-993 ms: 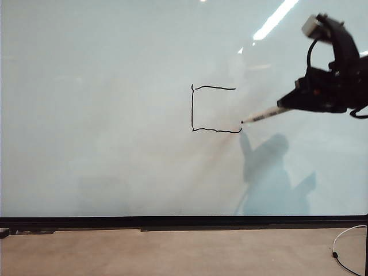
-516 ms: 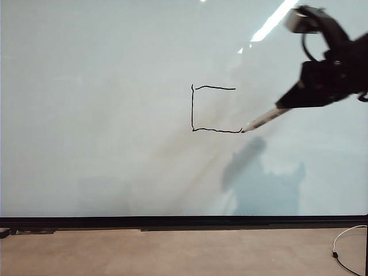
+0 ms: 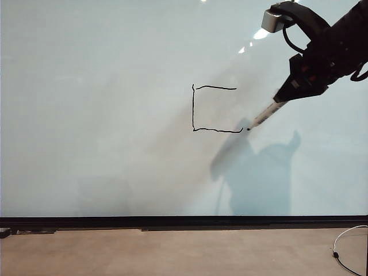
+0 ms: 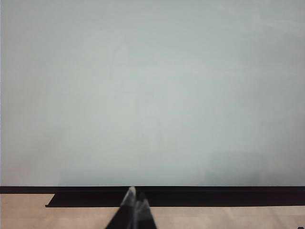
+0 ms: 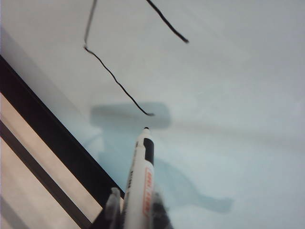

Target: Pick up the pen on the shelf to the right of the whiteboard and draw a rectangle.

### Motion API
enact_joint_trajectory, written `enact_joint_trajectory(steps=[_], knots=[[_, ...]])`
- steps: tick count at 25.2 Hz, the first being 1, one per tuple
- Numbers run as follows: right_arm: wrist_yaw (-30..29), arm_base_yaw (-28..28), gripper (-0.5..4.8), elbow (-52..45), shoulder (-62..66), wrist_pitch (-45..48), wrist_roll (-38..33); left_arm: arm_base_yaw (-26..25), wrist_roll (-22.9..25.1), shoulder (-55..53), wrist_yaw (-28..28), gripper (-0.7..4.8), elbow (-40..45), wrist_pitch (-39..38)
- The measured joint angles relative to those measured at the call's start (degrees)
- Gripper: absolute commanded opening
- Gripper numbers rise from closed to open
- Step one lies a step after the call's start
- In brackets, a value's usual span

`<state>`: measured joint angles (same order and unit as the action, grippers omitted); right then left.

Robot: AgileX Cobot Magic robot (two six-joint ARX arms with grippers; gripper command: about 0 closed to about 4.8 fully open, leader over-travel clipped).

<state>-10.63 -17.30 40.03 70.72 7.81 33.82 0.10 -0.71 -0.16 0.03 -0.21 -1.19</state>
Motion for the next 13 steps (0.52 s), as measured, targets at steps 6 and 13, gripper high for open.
enact_joint_trajectory(steps=[6,13], knots=[[0.57,0.04,-0.05,1.38,0.61,-1.75,3.65,0.00,0.00,0.00,0.00,-0.04,0.00,0.00],[0.33,0.02,-0.05,1.70,2.19,-2.40,5.20,0.00,0.00,0.00,0.00,-0.04,0.00,0.00]])
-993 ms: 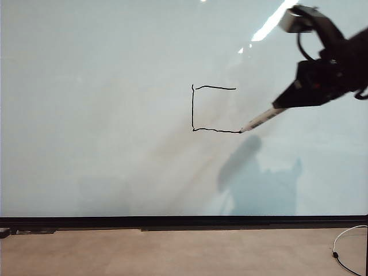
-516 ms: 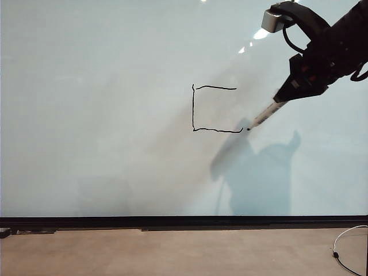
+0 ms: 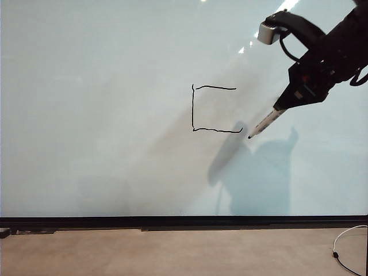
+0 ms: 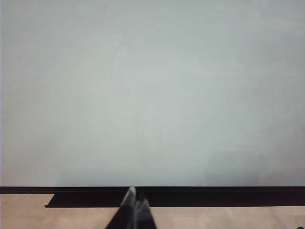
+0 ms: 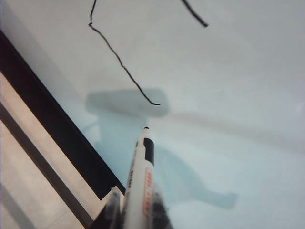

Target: Pick up the pen on the shelf to the right of the whiteboard and draw a rectangle.

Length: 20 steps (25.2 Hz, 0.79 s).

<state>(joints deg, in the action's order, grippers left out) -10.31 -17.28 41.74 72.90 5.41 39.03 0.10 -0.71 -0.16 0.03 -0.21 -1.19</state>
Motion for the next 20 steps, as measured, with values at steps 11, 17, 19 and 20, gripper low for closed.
enact_joint_trajectory(steps=[11,17,19,20], knots=[[-1.11,-0.33,-0.05,2.51,2.10,1.01,0.15,0.00,0.02,0.00,0.00,-0.05,0.00,0.00],[-1.16,-0.33,-0.05,2.49,2.71,1.44,0.31,0.00,0.00,0.00,0.00,-0.05,0.02,0.00],[-1.09,-0.33,-0.05,2.49,2.82,1.42,0.31,0.00,0.02,0.00,0.00,-0.04,0.00,0.00],[-1.09,-0.33,-0.05,2.49,2.80,1.62,0.31,0.00,0.00,0.00,0.00,-0.04,0.00,0.00]])
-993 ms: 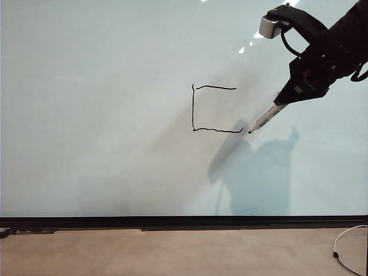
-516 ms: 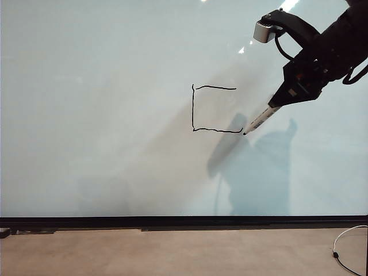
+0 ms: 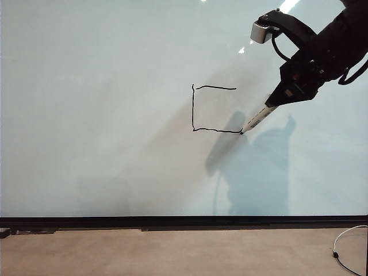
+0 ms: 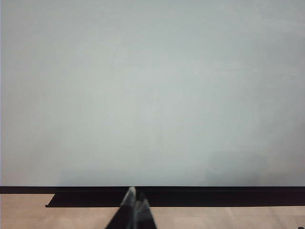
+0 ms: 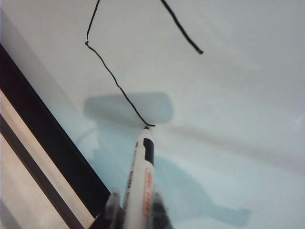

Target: Pick up the pen on the shelf to the right of the whiteboard and draw a rectangle.

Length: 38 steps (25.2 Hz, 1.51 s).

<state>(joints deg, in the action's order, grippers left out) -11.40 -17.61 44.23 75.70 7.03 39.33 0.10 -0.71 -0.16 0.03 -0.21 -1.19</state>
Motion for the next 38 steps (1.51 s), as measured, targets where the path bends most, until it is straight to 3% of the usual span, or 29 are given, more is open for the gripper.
enact_joint_trajectory(steps=[38], knots=[[1.46,-0.37,-0.05,0.70,-3.50,0.83,-0.04,0.00,0.02,0.00,0.00,-0.04,0.00,0.00]])
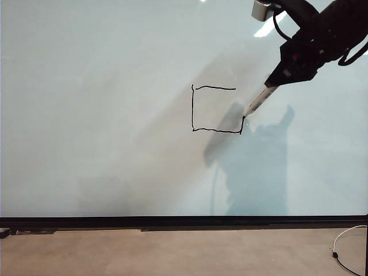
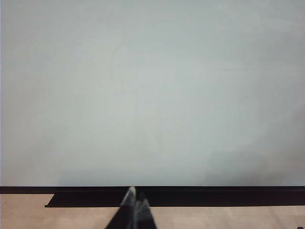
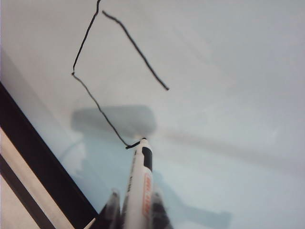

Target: Pick up the pen on the shelf to the right of the whiteboard and draw a rectangle.

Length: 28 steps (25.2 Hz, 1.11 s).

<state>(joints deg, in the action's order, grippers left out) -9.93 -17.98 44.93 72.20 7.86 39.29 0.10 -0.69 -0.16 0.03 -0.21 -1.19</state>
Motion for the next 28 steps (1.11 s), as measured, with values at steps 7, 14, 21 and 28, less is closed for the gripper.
enact_joint_trajectory(steps=[7,14,21,28], knots=[[-0.17,-0.04,-0.05,1.01,-0.17,-0.44,-0.02,0.00,-0.02,0.00,-0.02,-0.05,0.02,0.00],[-0.17,-0.07,-0.05,1.07,-0.17,-0.44,-0.02,0.00,-0.02,-0.02,0.00,-0.04,0.00,0.00],[-0.26,-0.09,-0.05,1.46,-0.70,-0.44,-0.17,0.00,-0.02,-0.02,0.00,-0.04,0.00,0.00],[0.04,-0.90,-0.05,1.60,-1.16,-0.20,-0.07,0.00,-0.02,-0.02,0.00,-0.05,0.00,0.00]])
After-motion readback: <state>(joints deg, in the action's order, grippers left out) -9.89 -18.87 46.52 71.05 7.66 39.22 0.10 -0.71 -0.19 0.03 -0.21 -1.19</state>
